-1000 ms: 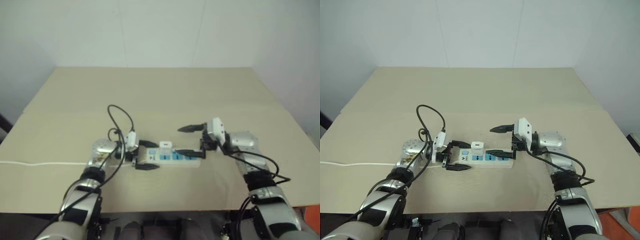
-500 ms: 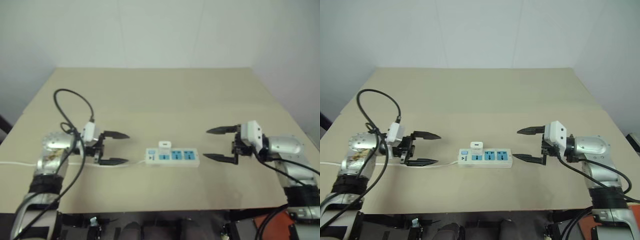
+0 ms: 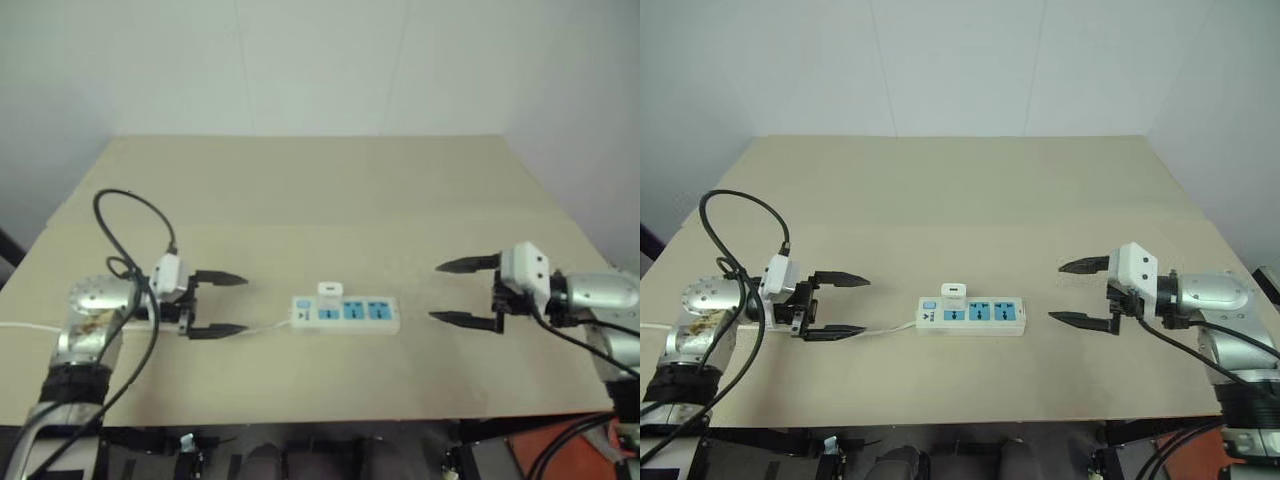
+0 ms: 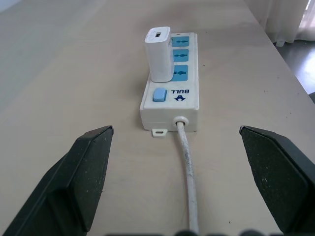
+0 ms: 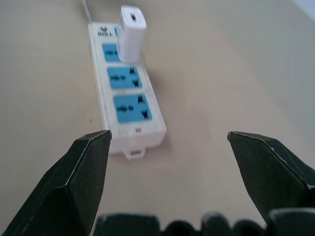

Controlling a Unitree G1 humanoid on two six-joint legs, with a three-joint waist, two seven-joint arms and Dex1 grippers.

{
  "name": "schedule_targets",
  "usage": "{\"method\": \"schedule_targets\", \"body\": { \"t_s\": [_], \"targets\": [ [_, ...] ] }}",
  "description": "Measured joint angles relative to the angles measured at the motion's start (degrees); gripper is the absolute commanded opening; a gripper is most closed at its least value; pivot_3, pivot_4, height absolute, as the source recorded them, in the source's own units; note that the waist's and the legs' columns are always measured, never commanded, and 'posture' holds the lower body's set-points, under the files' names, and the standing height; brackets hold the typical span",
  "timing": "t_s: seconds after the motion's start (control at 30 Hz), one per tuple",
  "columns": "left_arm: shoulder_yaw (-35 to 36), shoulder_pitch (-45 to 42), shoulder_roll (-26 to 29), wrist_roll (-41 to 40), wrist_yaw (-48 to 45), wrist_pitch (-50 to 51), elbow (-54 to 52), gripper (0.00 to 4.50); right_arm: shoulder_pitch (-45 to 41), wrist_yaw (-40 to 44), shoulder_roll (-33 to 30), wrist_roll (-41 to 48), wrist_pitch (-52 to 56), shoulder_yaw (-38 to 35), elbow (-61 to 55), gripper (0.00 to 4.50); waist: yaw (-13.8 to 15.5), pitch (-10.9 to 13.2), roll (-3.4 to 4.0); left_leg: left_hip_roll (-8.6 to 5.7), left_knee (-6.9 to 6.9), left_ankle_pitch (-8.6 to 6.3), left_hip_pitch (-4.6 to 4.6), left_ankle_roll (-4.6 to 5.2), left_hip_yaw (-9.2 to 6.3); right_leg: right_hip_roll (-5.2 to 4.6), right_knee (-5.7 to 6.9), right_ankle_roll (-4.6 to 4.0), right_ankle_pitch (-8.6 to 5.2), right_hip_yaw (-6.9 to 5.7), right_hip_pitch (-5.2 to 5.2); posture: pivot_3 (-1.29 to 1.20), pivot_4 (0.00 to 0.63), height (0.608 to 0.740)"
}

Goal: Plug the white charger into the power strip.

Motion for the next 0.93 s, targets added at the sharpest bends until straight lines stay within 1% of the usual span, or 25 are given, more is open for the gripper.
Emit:
{"method": "schedule_targets", "body": {
  "t_s": [0.13,0.37,0.57,0.77,0.93],
  "targets": [
    [0.02,0.88,-0.03,-0.14,1.78,1.46,-1.97,4.49,1.34,0.43,-3.24,0.43,3.03,-1.10,-0.15,4.50,0.02,0.00,0.00,0.00,0.00,0.00,0.00,0.00,0.00,0.00,-0.01,0.00,0.00,0.00,0.01,0.00,0.150,0.740],
    [0.09,0.30,0.32,-0.93,2.11,2.96,-2.17,4.49,3.76,-2.15,-4.89,0.46,4.94,-4.89,-2.62,4.50,-0.01,0.00,0.00,0.01,0.00,0.00,0.02,0.00,0.00,0.00,0.01,0.00,-0.01,0.01,0.00,0.00,0.150,0.740],
    [-0.12,-2.49,-0.11,-0.84,2.00,3.49,-1.76,4.49,7.96,-3.86,-5.05,0.44,5.60,-7.22,-4.95,4.50,0.14,0.00,0.00,-0.01,0.01,0.00,-0.02,0.00,0.01,-0.02,-0.03,0.01,-0.01,0.01,0.01,0.00,0.150,0.740],
    [-1.38,-4.33,-2.52,-0.83,1.82,3.79,-1.19,4.49,8.80,-5.92,-5.15,0.35,6.85,-8.12,-6.71,4.50,0.02,0.00,-0.01,0.00,0.01,0.00,0.00,0.00,0.01,0.00,0.01,0.00,-0.01,0.01,0.02,0.00,0.150,0.740],
    [-1.49,-5.04,-2.66,-0.60,1.44,3.16,0.45,4.49,8.76,-7.02,-5.16,0.37,7.19,-8.13,-8.48,4.50,-0.13,0.01,-0.01,0.00,0.01,0.00,-0.01,0.00,0.01,0.00,-0.01,0.01,-0.01,0.02,0.02,0.00,0.150,0.740]
  ]
}}
